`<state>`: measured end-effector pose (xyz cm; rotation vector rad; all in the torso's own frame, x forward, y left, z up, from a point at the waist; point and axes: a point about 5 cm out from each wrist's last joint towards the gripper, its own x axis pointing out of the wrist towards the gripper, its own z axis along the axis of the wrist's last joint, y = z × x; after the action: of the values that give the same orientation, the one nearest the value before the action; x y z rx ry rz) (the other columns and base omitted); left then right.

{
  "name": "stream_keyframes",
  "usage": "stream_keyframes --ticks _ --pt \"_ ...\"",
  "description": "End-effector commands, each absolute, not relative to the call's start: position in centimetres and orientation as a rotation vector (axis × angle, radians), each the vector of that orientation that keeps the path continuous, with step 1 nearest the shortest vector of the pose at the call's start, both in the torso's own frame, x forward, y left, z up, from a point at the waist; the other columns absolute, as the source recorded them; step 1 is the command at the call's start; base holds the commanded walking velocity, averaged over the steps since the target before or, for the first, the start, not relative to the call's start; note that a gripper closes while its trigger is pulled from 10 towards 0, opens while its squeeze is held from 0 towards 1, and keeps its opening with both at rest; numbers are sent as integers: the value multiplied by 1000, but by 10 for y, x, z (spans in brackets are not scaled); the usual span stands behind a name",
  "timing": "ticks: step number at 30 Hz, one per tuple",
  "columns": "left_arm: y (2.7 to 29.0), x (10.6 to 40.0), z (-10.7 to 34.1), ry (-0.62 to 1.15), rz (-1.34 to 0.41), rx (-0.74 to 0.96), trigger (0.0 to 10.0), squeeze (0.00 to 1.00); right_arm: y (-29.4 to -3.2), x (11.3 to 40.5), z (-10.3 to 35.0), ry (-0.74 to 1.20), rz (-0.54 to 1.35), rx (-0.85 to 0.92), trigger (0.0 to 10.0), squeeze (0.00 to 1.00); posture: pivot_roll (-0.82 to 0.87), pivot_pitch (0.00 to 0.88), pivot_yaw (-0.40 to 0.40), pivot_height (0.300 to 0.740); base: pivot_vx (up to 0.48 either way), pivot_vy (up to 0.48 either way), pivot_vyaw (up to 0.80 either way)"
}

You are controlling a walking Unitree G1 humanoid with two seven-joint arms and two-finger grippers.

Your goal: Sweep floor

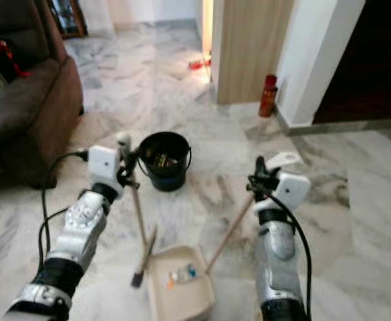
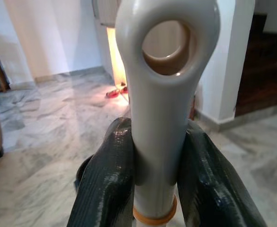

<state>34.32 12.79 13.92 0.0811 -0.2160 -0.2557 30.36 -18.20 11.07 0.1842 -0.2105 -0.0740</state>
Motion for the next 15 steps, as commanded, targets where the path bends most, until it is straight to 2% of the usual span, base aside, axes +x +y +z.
stream_keyframes --ticks 1,8,15 --pt "136 346 152 -267 -233 97 10000 0 -173 308 127 -280 -43 205 10000 0 99 6 0 740 300 0 0" --pt "136 346 152 -266 -231 96 10000 0 -169 308 128 -283 -20 198 10000 0 100 10 -3 740 302 0 0" --pt "136 346 152 -266 -227 96 10000 0 -168 308 129 -287 -11 199 10000 0 103 11 -5 740 302 0 637"
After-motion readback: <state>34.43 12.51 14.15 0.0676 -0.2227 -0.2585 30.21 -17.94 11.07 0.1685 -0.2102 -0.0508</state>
